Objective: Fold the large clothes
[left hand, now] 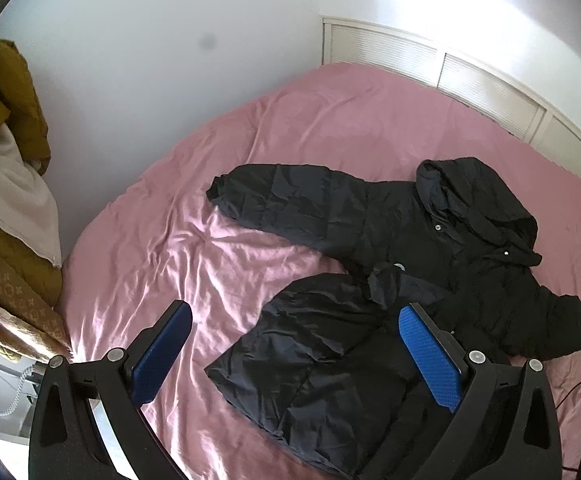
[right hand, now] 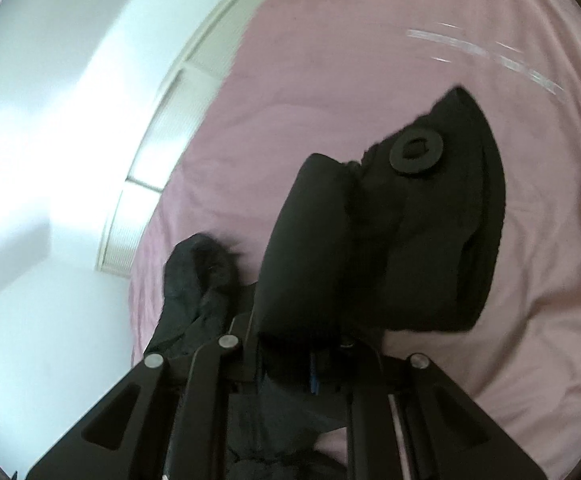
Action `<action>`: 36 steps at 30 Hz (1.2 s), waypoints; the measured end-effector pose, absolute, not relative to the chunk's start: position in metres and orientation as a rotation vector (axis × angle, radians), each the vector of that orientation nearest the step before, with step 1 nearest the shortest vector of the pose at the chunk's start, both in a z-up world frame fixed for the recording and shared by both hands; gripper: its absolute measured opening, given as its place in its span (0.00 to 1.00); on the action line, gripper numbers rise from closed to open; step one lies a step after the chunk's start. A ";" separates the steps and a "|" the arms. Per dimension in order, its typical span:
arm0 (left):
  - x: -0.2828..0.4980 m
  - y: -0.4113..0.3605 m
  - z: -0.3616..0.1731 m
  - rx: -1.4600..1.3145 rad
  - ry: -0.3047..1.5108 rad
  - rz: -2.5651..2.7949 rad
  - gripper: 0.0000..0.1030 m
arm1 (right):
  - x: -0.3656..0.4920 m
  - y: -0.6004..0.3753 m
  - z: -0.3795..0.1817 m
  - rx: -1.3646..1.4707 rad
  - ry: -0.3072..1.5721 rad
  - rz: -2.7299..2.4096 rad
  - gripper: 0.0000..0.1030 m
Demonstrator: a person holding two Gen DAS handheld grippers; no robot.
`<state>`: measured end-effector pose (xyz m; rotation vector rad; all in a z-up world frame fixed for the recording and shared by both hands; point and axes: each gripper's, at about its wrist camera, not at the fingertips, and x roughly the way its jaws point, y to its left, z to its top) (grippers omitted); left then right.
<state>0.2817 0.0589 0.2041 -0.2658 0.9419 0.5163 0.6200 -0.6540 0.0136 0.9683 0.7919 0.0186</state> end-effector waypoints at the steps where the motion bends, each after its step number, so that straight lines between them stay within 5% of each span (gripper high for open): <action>1: 0.281 0.064 0.200 -0.275 0.943 0.512 0.99 | 0.626 -0.640 0.023 0.944 0.794 0.041 0.14; 15: 0.284 0.163 0.139 -0.340 1.001 0.393 0.99 | 0.654 -0.411 0.077 0.621 0.914 0.227 0.14; 26: 0.288 0.259 0.103 -0.375 1.062 0.389 0.99 | 0.652 -0.238 0.014 0.428 1.103 0.286 0.14; 36: 0.317 0.255 0.084 -0.347 1.090 0.309 0.99 | 0.619 -0.231 -0.018 0.385 1.157 0.219 0.15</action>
